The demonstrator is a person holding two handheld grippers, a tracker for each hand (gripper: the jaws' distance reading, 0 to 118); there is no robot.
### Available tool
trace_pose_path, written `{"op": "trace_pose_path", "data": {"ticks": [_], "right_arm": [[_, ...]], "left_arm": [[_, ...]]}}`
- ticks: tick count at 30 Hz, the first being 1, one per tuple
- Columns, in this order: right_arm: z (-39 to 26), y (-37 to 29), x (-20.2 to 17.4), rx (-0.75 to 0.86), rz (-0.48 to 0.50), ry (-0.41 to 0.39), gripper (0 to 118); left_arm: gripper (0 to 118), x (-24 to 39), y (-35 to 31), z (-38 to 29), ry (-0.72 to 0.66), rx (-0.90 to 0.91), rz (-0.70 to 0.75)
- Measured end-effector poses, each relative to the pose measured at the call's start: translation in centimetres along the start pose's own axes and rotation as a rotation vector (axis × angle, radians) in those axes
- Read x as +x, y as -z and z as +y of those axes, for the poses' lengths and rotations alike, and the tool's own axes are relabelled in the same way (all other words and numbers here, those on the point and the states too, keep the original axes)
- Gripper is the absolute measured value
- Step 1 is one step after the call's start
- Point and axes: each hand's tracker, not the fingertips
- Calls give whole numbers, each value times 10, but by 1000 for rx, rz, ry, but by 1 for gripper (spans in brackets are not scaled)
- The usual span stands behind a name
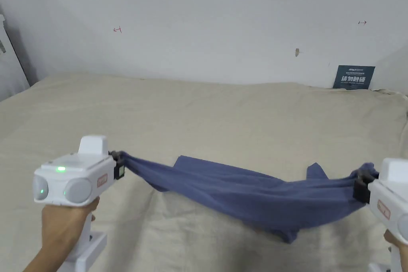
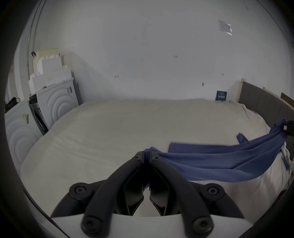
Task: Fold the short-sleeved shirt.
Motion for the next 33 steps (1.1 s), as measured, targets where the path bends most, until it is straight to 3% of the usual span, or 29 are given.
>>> {"op": "trace_pose_path", "data": {"ticks": [11,19,30,32,33], "right_arm": [[-112,-81,6,-128,9,39,17],[-163,-105,6,-219,-8,47,17],[-185,-85,-16,-459,-33,59,18],[-178,-88,-19,-454,-39,59,22],[-172,-94,-21,-464,-31,71,38]], "left_arm": [[2,-14,-70,-136,43,-170,31],[2,-19,-98,-177,23,-244,42],[2,0,-48,-200,-48,-422,38],[10,1,-39,-204,-82,-436,43],[23,1,-37,-202,-98,-467,51]]}}
